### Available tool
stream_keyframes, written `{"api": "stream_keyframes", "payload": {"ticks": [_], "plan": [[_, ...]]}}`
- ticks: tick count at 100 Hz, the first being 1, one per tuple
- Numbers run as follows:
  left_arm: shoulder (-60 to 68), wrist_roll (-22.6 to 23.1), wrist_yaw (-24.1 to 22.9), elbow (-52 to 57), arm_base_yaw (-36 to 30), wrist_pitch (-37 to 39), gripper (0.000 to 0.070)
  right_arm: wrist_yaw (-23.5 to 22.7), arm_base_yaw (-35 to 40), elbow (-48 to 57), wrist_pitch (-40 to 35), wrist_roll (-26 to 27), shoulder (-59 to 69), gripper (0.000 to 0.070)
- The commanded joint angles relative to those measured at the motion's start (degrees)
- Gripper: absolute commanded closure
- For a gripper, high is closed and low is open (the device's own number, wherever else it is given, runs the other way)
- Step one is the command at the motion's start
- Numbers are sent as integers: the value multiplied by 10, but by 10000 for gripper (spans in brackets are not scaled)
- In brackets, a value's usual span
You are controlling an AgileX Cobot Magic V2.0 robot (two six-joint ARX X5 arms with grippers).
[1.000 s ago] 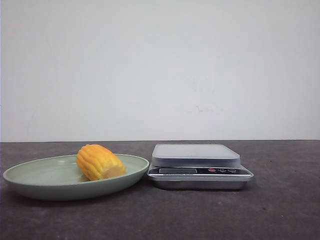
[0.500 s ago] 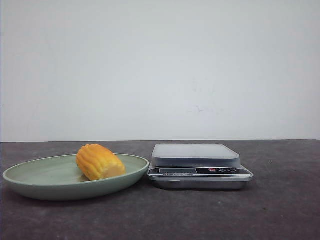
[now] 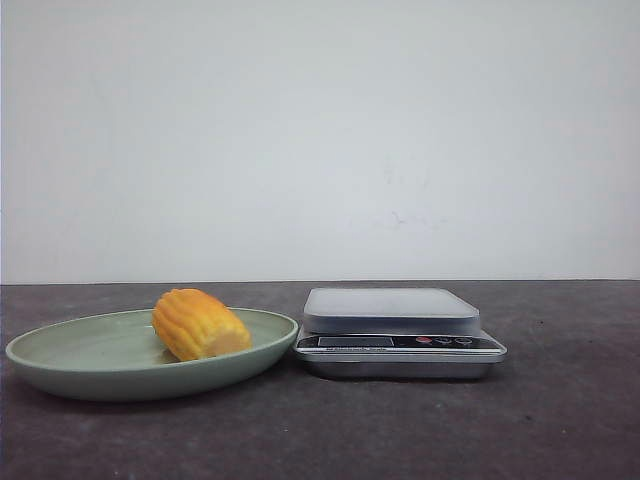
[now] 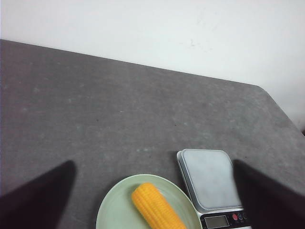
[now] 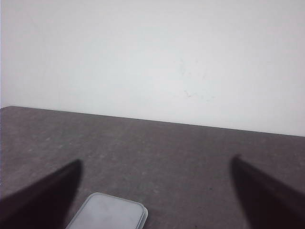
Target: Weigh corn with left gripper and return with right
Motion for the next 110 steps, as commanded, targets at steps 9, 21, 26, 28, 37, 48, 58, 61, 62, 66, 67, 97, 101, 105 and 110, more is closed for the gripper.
{"api": "stream_keyframes", "payload": {"ticks": [9,21,26,28,37,48,58,61,62,66,67,97,101,105,110], "plan": [[2,-11,11,10,-3,-8,0,0,6,9,3,-4,2,0],[14,-35,24,10,-12,-35,0,0,16,9,-8,-2,2,0],[26,-37,27,10,-20,-57,0,0,20,9,-18,-2,2,0],[33,-37,27,10,-24,-68,0,0,22,9,-23,-2,2,0],[70,-37,27,9,-46,-120,0,0,27,9,-45,-2,7,0],[128,-40,27,8,-82,-157,0,0,30,9,-70,-2,15,0],[179,-54,26,8,-114,-156,0,0,35,9,-81,0,23,0],[195,-63,25,8,-124,-150,0,0,37,9,-82,4,26,0],[201,-67,24,8,-127,-147,0,0,37,9,-82,6,26,0],[221,-80,23,8,-141,-134,0,0,39,9,-84,13,30,0],[227,-83,22,8,-145,-130,0,0,39,9,-85,14,30,0],[394,-119,-34,8,-235,-33,0,-1,39,9,-121,27,43,0],[417,-119,-38,8,-241,-28,0,-1,39,9,-123,27,43,0],[440,-119,-38,8,-247,-24,0,-1,39,9,-124,27,43,0],[469,-121,-38,8,-253,-19,0,-1,39,9,-125,27,42,0]]}}
